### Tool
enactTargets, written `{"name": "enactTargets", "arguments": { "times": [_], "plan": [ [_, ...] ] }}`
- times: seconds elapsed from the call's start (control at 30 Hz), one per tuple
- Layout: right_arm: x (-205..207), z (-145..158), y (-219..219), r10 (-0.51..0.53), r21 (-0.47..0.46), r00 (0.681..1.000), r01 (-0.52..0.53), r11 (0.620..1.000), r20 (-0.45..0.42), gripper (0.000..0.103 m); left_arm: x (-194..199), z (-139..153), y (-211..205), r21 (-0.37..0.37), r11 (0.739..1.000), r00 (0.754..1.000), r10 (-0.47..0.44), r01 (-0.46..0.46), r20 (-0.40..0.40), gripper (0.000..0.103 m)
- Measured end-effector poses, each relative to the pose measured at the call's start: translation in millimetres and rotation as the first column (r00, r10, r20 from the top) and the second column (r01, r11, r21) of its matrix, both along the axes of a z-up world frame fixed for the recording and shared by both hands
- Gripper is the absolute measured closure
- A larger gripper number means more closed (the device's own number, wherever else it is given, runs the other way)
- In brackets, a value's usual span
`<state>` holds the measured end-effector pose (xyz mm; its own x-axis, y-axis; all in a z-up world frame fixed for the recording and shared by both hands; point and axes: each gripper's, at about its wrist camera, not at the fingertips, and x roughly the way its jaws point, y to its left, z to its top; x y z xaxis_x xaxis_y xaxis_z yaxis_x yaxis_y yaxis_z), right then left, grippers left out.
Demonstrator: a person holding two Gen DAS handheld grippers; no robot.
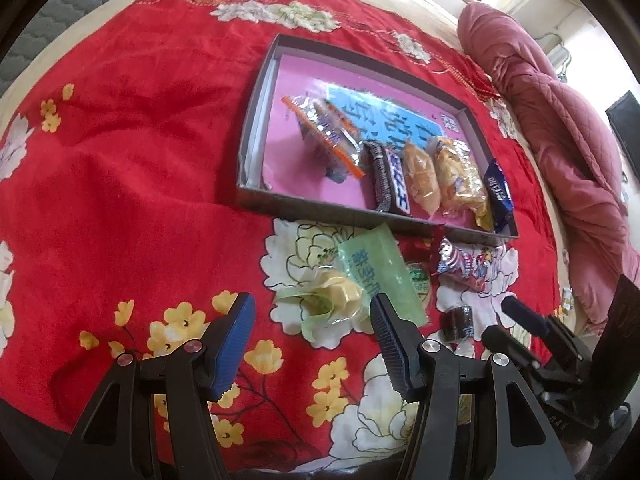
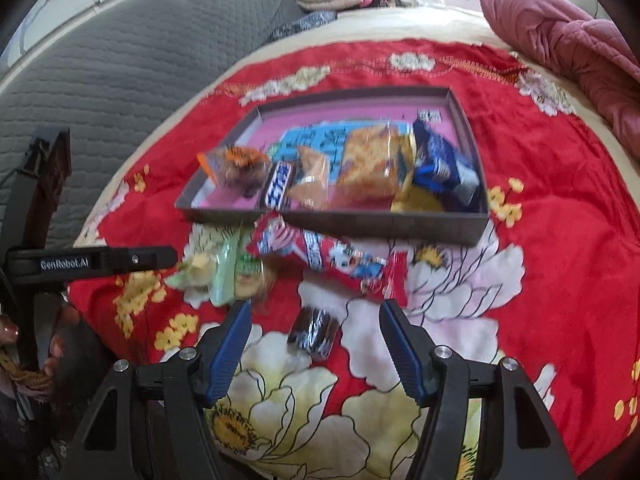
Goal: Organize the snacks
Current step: 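Grasp the brown wrapped cake with right tool while left tool grasps the green bag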
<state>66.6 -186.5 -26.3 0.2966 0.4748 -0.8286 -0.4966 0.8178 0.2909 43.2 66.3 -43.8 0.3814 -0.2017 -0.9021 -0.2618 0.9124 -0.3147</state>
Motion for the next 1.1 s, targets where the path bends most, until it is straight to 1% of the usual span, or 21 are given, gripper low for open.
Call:
{"name": "enactTargets", "arguments": {
  "times": [0.3, 0.47, 0.53, 0.6, 0.67, 0.8, 0.87, 1.1],
  "plan": [
    [-4, -17, 13, 0.053, -0.032, 0.997, -0.055, 0.998, -0.049, 0.038, 2, -18, 3, -0.061, 0.998, 0.999, 0.010, -0.012, -0.034, 0.041],
    [-6, -24, 22, 0.084, -0.048, 0.995, -0.086, 0.995, -0.055, 0.051, 6, -26, 1, -0.079, 0.997, 0.999, 0.009, -0.012, -0.042, 0.041],
    [-6, -26, 24, 0.086, -0.054, 0.995, -0.089, 0.995, -0.054, 0.053, 8, -28, 1, -0.084, 0.996, 0.999, 0.016, -0.019, -0.034, 0.041],
    [-5, -27, 24, 0.085, -0.056, 0.995, -0.088, 0.995, -0.052, 0.058, 10, -30, 1, -0.096, 0.995, 0.999, 0.020, -0.022, -0.027, 0.042],
    [-4, -29, 23, 0.083, -0.056, 0.995, -0.087, 0.995, -0.056, 0.063, 13, -31, -1, -0.091, 0.996, 1.000, 0.018, -0.020, -0.025, 0.042],
    [-2, -37, 27, 0.091, -0.079, 0.993, -0.097, 0.992, -0.074, 0.065, 15, -36, -5, -0.092, 0.995, 1.000, 0.021, -0.023, -0.023, 0.042],
    [-2, -38, 29, 0.096, -0.095, 0.993, -0.102, 0.990, -0.066, 0.066, 15, -37, -8, -0.080, 0.997, 1.000, 0.016, -0.017, -0.017, 0.042],
    [-2, -42, 29, 0.103, -0.110, 0.993, -0.110, 0.988, -0.061, 0.069, 18, -44, -9, -0.075, 0.997, 1.000, 0.014, -0.015, -0.011, 0.042]
  ]
}}
